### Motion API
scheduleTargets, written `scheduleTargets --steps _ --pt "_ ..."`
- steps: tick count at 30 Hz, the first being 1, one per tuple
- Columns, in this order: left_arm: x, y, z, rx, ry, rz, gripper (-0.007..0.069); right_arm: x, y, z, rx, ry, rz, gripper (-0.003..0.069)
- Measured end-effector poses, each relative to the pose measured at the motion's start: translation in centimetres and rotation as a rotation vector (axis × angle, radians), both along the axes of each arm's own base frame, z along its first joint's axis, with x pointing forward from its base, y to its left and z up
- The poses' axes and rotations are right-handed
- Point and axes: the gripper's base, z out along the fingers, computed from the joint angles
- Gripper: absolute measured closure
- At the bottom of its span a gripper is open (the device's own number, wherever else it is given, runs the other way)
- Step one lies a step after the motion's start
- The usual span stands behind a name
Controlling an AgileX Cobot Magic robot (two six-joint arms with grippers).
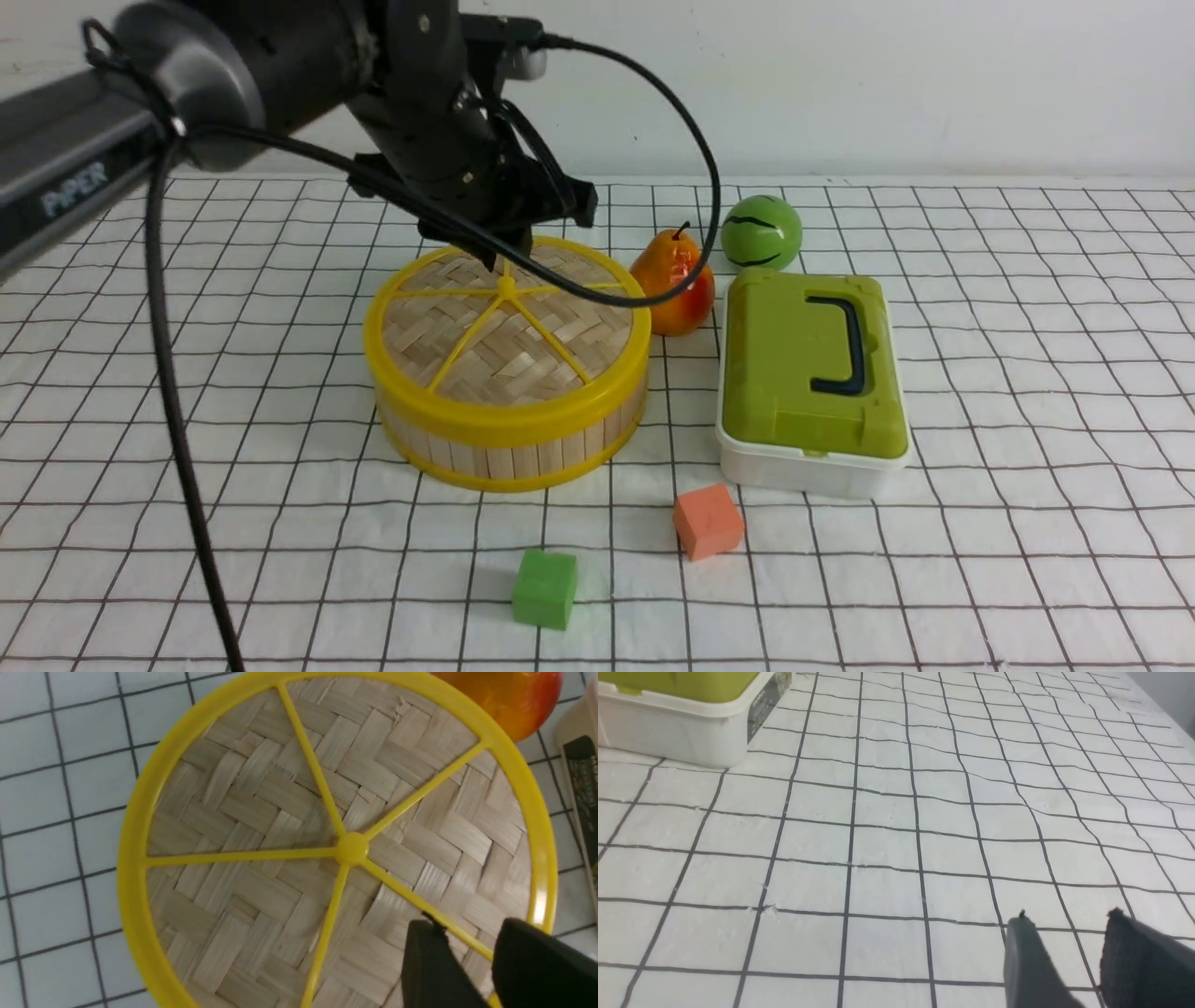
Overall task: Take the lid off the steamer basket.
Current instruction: Use the left arm to lift the lid of the steamer, then use the left arm to place the steamer lid on the table
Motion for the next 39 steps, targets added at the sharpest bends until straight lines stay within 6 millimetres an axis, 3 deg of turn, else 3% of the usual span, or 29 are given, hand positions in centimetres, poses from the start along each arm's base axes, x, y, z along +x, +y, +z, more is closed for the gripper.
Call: scheduleTargets --steps 5,16,19,22,24,26,29,32,33,36,39 --pt "1.5 -0.5 -1.8 0.004 -0.047 -0.003 0.027 0.0 0.0 0.0 0.0 0.0 0.0 0.0419" --pt "2.8 -0.6 -4.6 0.001 -0.026 0.111 0.0263 0.0 0.0 0.0 0.0 0.0 0.0 0.0419" --pt "3.0 -0.6 -5.2 0.014 -0.021 0.112 0.0322 0.0 0.0 0.0 0.0 0.0 0.0 0.0419" --pt "3.1 -0.5 -5.3 0.026 -0.024 0.113 0.0504 0.0 0.0 0.0 0.0 0.0 0.0 0.0419" --pt "3.1 -0.5 -5.3 0.027 -0.025 0.113 0.0538 0.0 0.0 0.0 0.0 0.0 0.0 0.0419" --pt "3.1 -0.5 -5.1 0.027 -0.029 0.113 0.0525 0.0 0.0 0.0 0.0 0.0 0.0 0.0419" --pt "2.8 -0.3 -4.0 0.023 -0.049 0.106 0.0524 0.0 0.0 0.0 0.0 0.0 0.0 0.0419" --pt "1.1 0.7 1.2 -0.002 -0.161 0.103 0.0524 0.0 0.0 0.0 0.0 0.0 0.0 0.0419" --pt "1.0 0.8 1.6 -0.005 -0.17 0.103 0.0524 0.0 0.0 0.0 0.0 0.0 0.0 0.0419" --pt "-1.7 4.3 8.8 -0.029 -0.34 0.15 0.0524 0.0 0.0 0.0 0.0 0.0 0.0 0.0419" --pt "-3.1 8.0 11.7 -0.022 -0.403 0.224 0.0524 0.0 0.0 0.0 0.0 0.0 0.0 0.0419"
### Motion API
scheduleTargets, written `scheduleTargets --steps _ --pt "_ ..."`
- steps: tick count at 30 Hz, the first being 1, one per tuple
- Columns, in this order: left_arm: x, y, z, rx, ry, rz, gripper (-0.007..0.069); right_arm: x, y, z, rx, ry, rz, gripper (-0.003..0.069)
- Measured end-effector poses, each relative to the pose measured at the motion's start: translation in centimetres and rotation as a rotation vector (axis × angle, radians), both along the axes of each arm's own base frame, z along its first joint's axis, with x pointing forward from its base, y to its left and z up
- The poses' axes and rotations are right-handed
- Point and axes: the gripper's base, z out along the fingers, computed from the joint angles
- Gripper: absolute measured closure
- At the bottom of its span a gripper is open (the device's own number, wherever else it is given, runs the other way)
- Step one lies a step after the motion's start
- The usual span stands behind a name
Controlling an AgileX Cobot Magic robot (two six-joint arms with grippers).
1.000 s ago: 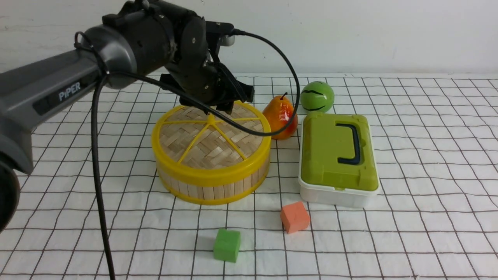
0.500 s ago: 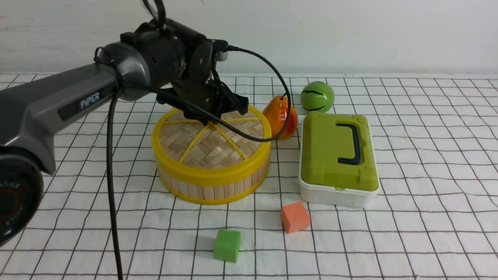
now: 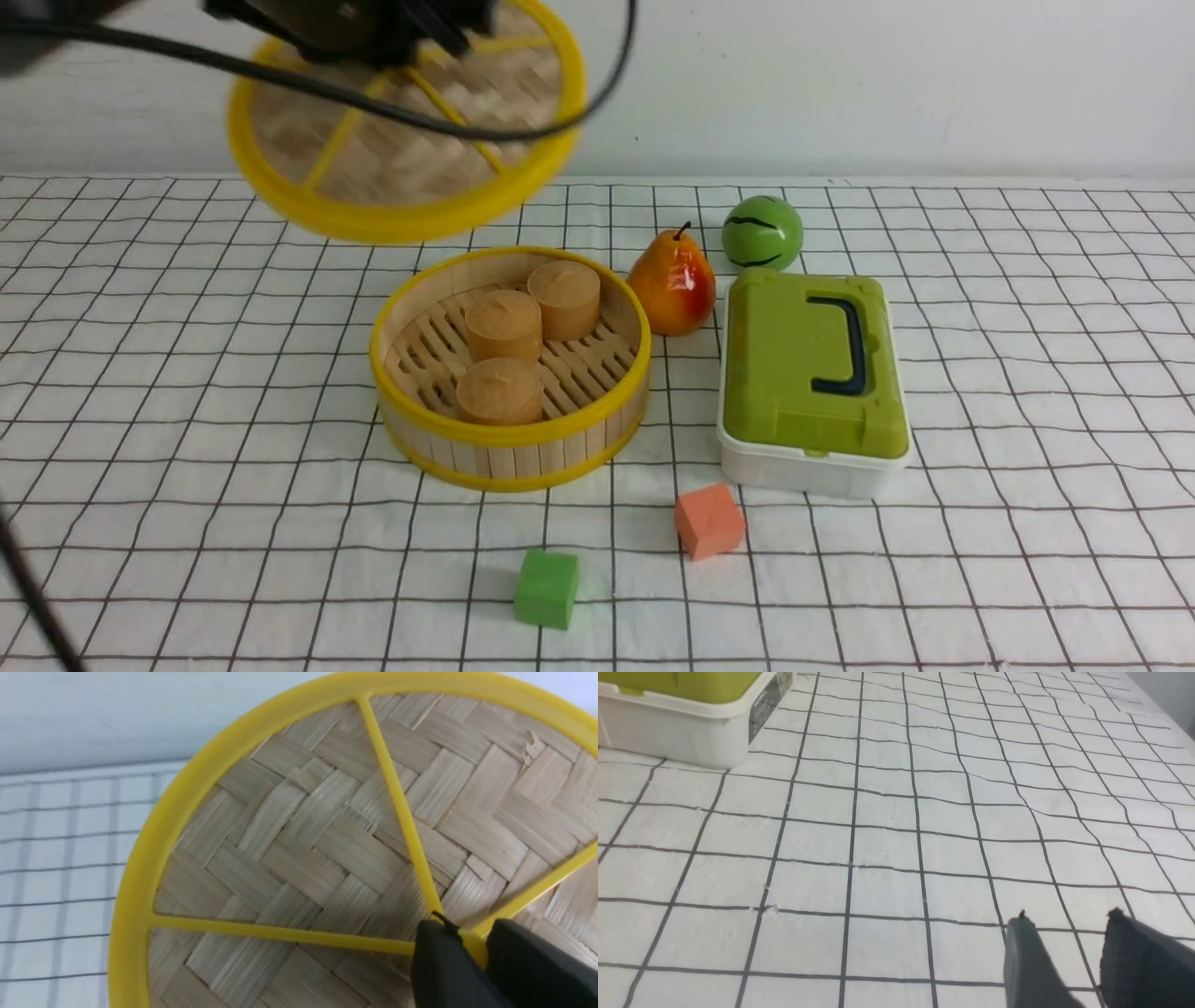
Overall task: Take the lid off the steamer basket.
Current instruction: Use the left arm to place the steamer lid on the table
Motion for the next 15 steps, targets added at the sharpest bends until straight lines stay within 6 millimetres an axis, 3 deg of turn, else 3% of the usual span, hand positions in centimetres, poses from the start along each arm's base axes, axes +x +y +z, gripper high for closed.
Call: scheduleTargets --steps 2,4,5,6,7,8,9,10,13,15 --pt "-0.8 3.6 0.4 0.008 0.004 0.089 0.0524 0.0 0.0 0.0 0.0 0.0 0.0 0.0419" --pt "-1.3 6.7 -0.8 0.007 0.045 0.177 0.0524 0.0 0.0 0.0 0.0 0.0 0.0 0.0419" --pt "-1.4 6.7 -1.1 0.006 0.052 0.179 0.0524 0.0 0.0 0.0 0.0 0.0 0.0 0.0419" --pt "-1.4 8.9 -3.2 -0.001 0.102 0.247 0.0524 0.0 0.0 0.0 0.0 0.0 0.0 0.0419" --pt "-1.4 9.1 -3.9 -0.003 0.119 0.255 0.0524 0.0 0.0 0.0 0.0 0.0 0.0 0.0419" --pt "-1.0 10.5 -6.9 -0.023 0.169 0.3 0.0524 0.0 0.0 0.0 0.0 0.0 0.0 0.0419" --pt "-1.0 10.7 -7.3 -0.025 0.175 0.304 0.0524 0.0 0.0 0.0 0.0 0.0 0.0 0.0419" --pt "-0.6 11.3 -10.1 -0.046 0.214 0.326 0.0524 0.0 0.0 0.0 0.0 0.0 0.0 0.0419" --pt "0.3 11.6 -15.3 -0.072 0.286 0.336 0.0524 0.0 0.0 0.0 0.0 0.0 0.0 0.0419" --pt "1.1 11.5 -17.6 -0.082 0.317 0.337 0.0524 0.0 0.0 0.0 0.0 0.0 0.0 0.0419"
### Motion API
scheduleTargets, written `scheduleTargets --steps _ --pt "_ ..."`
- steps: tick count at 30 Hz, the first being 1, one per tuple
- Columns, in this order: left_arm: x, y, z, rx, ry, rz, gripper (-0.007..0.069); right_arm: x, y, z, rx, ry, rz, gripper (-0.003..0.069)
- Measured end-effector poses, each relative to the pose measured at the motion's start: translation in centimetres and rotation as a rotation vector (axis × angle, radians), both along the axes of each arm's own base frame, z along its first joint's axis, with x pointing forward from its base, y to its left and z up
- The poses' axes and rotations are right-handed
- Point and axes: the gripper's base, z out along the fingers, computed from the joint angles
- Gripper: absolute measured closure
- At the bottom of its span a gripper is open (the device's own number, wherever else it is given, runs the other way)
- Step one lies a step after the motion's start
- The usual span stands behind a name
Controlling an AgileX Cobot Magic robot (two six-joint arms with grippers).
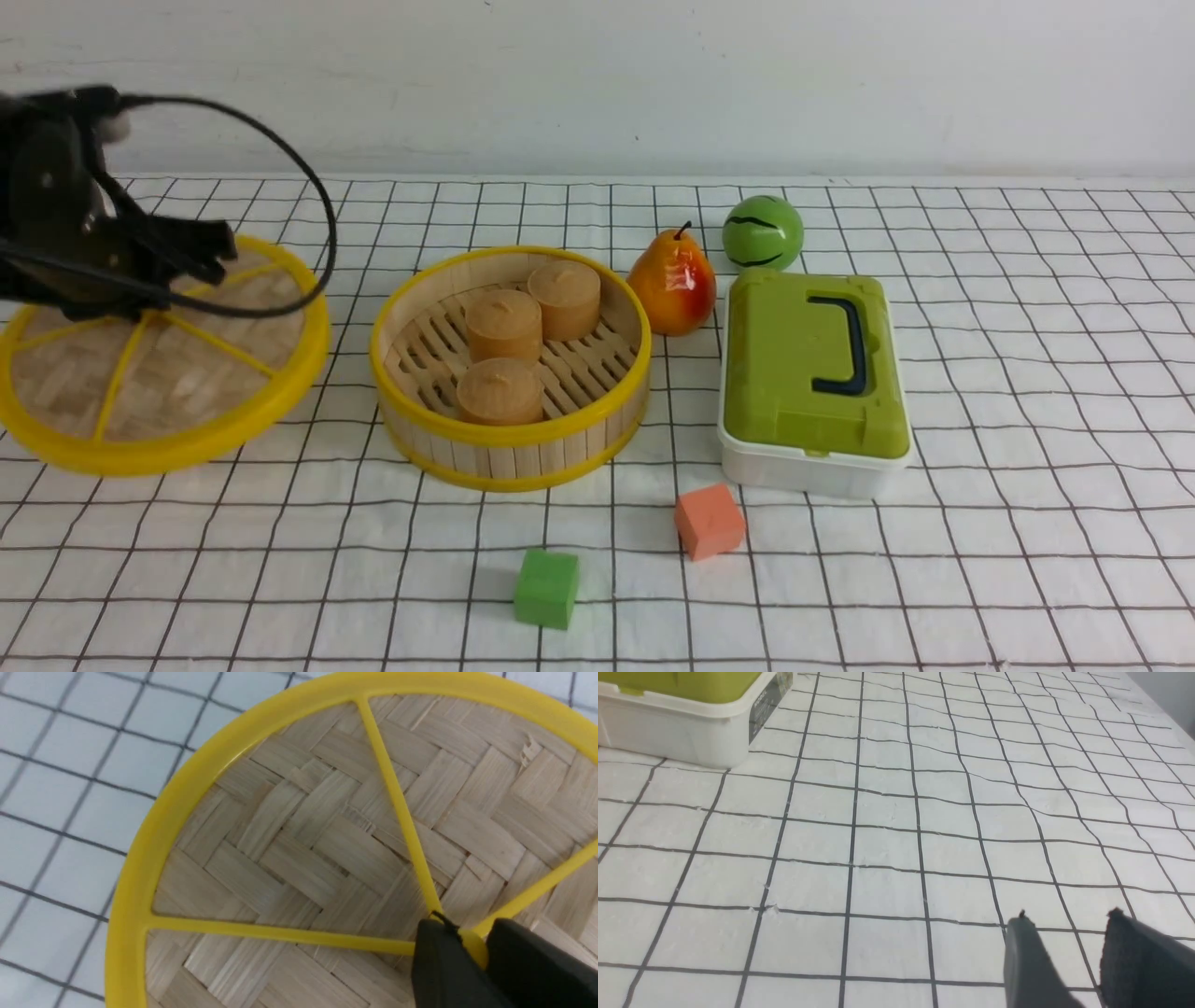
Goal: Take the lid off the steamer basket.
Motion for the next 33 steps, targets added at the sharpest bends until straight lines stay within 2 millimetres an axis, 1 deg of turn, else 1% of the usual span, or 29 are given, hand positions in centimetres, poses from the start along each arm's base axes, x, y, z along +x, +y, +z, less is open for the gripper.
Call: scheduleTargets --steps 2,3,4,5,7,8,9,10,12,13,15,17,18,19,20,21,22,23,24,25,27,28,31,32,33 --pt "0.8 -0.2 -1.6 -0.009 0.006 -0.009 0.0524 0.0 0.0 0.0 0.0 0.0 0.0 0.0419" --pt "0.8 -0.2 -1.6 -0.01 0.002 -0.011 0.0524 0.0 0.0 0.0 0.0 0.0 0.0 0.0419" --pt "1.2 -0.2 -2.6 -0.012 0.01 -0.017 0.0522 0.0 0.0 0.0 0.0 0.0 0.0 0.0419" --pt "1.4 -0.3 -3.0 -0.014 0.013 -0.02 0.051 0.0 0.0 0.0 0.0 0.0 0.0 0.0419" --pt "1.6 -0.3 -3.7 -0.016 0.022 -0.02 0.0461 0.0 0.0 0.0 0.0 0.0 0.0 0.0419" --pt "1.7 -0.3 -3.7 -0.016 0.023 -0.02 0.0447 0.0 0.0 0.0 0.0 0.0 0.0 0.0419" --pt "1.6 -0.3 -3.8 -0.016 0.027 -0.018 0.0405 0.0 0.0 0.0 0.0 0.0 0.0 0.0419" --pt "1.6 -0.3 -3.6 -0.016 0.026 -0.016 0.0364 0.0 0.0 0.0 0.0 0.0 0.0 0.0419" --pt "1.3 -0.2 -2.9 -0.013 0.024 -0.011 0.0327 0.0 0.0 0.0 0.0 0.0 0.0 0.0419" --pt "0.8 -0.2 -1.8 -0.006 0.008 -0.013 0.0323 0.0 0.0 0.0 0.0 0.0 0.0 0.0419" --pt "0.2 -0.1 0.2 0.004 -0.03 -0.02 0.0344 0.0 0.0 0.0 0.0 0.0 0.0 0.0419" --pt "-1.2 -0.1 3.7 0.011 -0.119 -0.032 0.0404 0.0 0.0 0.0 0.0 0.0 0.0 0.0419" --pt "-2.5 -0.1 6.4 0.014 -0.195 -0.039 0.0459 0.0 0.0 0.0 0.0 0.0 0.0 0.0419" --pt "-2.7 -0.1 6.9 0.017 -0.208 -0.043 0.0468 0.0 0.0 0.0 0.0 0.0 0.0 0.0419" --pt "-4.1 -0.1 9.3 0.021 -0.277 -0.051 0.0519 0.0 0.0 0.0 0.0 0.0 0.0 0.0419" --pt "-6.2 -0.2 12.5 0.027 -0.379 -0.063 0.059 0.0 0.0 0.0 0.0 0.0 0.0 0.0419" --pt "-7.7 -0.2 14.4 0.031 -0.443 -0.068 0.0629 0.0 0.0 0.0 0.0 0.0 0.0 0.0419" --pt "-9.6 -0.2 16.4 0.034 -0.508 -0.072 0.0637 0.0 0.0 0.0 0.0 0.0 0.0 0.0419" --pt "-11.3 -0.2 17.9 0.031 -0.562 -0.073 0.0637 0.0 0.0 0.0 0.0 0.0 0.0 0.0419" --pt "-11.5 -0.2 18.1 0.032 -0.568 -0.075 0.0637 0.0 0.0 0.0 0.0 0.0 0.0 0.0419" --pt "-13.8 -0.2 19.2 0.023 -0.622 -0.076 0.0637 0.0 0.0 0.0 0.0 0.0 0.0 0.0419" --pt "-15.4 -0.2 19.2 0.014 -0.64 -0.077 0.0637 0.0 0.0 0.0 0.0 0.0 0.0 0.0419" --pt "-17.8 -0.4 17.4 -0.013 -0.657 -0.087 0.0637 0.0 0.0 0.0 0.0 0.0 0.0 0.0419" --pt "-17.9 -0.4 16.9 -0.016 -0.649 -0.088 0.0637 0.0 0.0 0.0 0.0 0.0 0.0 0.0419" --pt "-19.0 -0.5 16.2 -0.044 -0.672 -0.091 0.0637 0.0 0.0 0.0 0.0 0.0 0.0 0.0419"
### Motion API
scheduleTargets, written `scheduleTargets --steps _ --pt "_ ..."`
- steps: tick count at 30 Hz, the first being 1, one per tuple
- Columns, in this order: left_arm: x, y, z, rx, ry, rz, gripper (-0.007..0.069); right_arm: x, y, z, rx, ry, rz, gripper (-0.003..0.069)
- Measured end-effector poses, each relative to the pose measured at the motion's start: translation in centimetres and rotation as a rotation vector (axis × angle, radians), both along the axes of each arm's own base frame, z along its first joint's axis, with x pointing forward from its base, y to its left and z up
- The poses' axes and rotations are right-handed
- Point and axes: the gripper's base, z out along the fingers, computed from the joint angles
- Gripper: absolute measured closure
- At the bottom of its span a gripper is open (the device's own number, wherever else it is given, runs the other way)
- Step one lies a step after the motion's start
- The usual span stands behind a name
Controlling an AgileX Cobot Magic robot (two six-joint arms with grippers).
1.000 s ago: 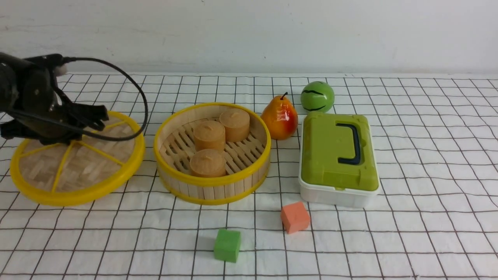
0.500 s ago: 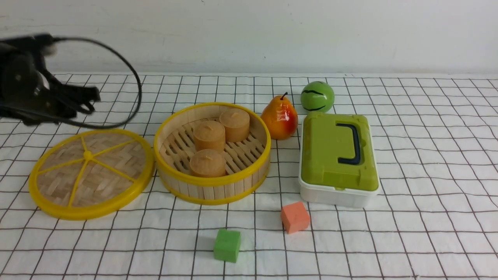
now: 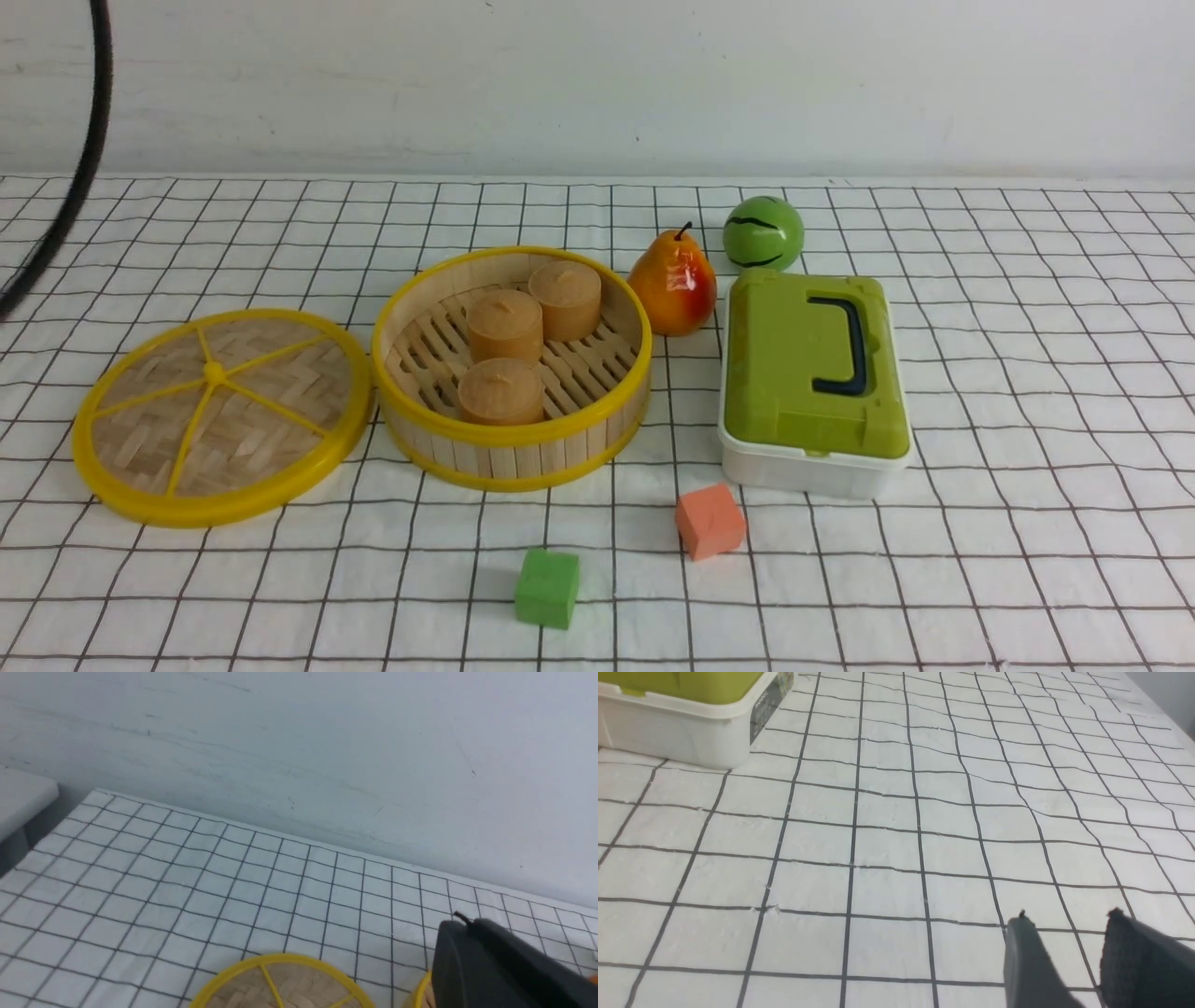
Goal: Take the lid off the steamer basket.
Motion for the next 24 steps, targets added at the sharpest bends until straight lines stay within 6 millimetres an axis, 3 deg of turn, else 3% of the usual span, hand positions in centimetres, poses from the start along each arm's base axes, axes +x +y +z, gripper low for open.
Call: scheduleTargets --steps 3,4,9,15,18,24 --pt "-2.3 -0.3 -1.6 -0.071 -0.044 -0.021 0.0637 0.0 0.0 0.0 0.0 0.0 0.0 0.0419" --pt "-4.2 -0.3 -1.8 -0.093 -0.099 -0.033 0.0637 0.0 0.0 0.0 0.0 0.0 0.0 0.0419" --pt "-9.5 -0.4 -1.9 -0.07 -0.217 -0.053 0.0637 0.0 0.0 0.0 0.0 0.0 0.0 0.0419" --pt "-14.3 -0.3 -3.2 -0.061 -0.13 -0.054 0.0637 0.0 0.0 0.0 0.0 0.0 0.0 0.0419" --pt "-15.7 -0.3 -3.9 -0.065 -0.073 -0.054 0.0637 0.0 0.0 0.0 0.0 0.0 0.0 0.0419" --pt "-16.3 -0.4 -4.9 -0.088 0.033 -0.068 0.0637 0.0 0.0 0.0 0.0 0.0 0.0 0.0419"
